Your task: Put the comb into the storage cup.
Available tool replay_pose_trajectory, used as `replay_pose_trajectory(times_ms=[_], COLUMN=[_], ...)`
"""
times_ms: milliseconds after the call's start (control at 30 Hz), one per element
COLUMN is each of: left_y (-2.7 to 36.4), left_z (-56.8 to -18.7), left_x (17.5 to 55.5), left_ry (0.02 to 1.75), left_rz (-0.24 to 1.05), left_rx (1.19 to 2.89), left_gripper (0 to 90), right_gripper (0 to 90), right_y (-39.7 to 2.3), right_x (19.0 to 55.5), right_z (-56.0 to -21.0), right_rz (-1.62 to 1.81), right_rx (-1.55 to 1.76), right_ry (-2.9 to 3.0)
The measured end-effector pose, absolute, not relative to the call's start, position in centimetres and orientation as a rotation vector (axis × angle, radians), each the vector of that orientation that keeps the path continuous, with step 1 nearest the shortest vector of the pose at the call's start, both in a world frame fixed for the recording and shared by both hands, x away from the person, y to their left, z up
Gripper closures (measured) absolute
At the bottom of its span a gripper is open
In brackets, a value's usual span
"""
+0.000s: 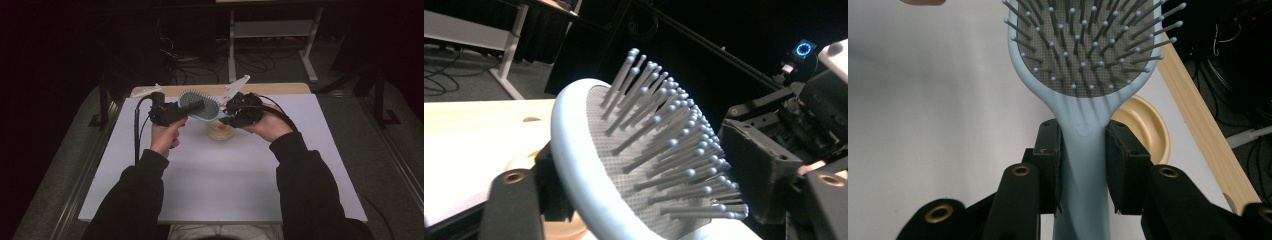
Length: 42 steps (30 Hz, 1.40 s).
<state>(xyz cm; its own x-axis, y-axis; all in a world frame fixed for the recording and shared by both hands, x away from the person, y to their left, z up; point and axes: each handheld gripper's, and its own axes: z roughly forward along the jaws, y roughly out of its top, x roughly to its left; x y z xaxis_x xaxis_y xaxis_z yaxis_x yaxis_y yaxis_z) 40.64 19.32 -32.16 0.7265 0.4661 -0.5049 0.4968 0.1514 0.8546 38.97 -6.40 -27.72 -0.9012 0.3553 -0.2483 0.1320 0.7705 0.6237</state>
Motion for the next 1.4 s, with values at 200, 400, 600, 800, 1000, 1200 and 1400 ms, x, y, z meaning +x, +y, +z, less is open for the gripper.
replay_pose_trajectory(times_ms=[200,400,600,800,1000,1200,1400], left_y=[18.9,18.5,17.6,17.5,17.9,18.1,18.6], left_z=[-31.7,-30.2,-27.8,-26.8,-26.4,-26.1,-25.3], left_x=[40.8,40.9,40.7,40.9,41.3,41.4,41.4], left_ry=[0.792,0.756,0.703,0.687,0.697,0.698,0.694], left_rz=[-0.084,-0.059,-0.007,0.005,0.026,0.042,0.053], left_rx=[1.468,1.495,1.545,1.552,1.548,1.540,1.527], left_gripper=[42.4,49.8,52.5,52.8,52.8,52.8,52.8], right_gripper=[68.0,68.1,59.7,35.5,11.4,0.0,0.0], right_y=[-6.3,-6.3,-7.0,-8.1,-9.7,-10.9,-12.3], right_x=[39.1,39.2,39.5,40.1,40.4,40.6,40.6], right_z=[-27.9,-27.8,-26.9,-26.8,-27.3,-28.0,-28.7], right_rz=[0.862,0.873,0.950,0.962,1.027,1.054,1.084], right_rx=[0.386,0.393,0.446,0.530,0.597,0.679,0.730], right_ry=[2.608,2.598,2.608,2.598,2.568,2.560,2.549])
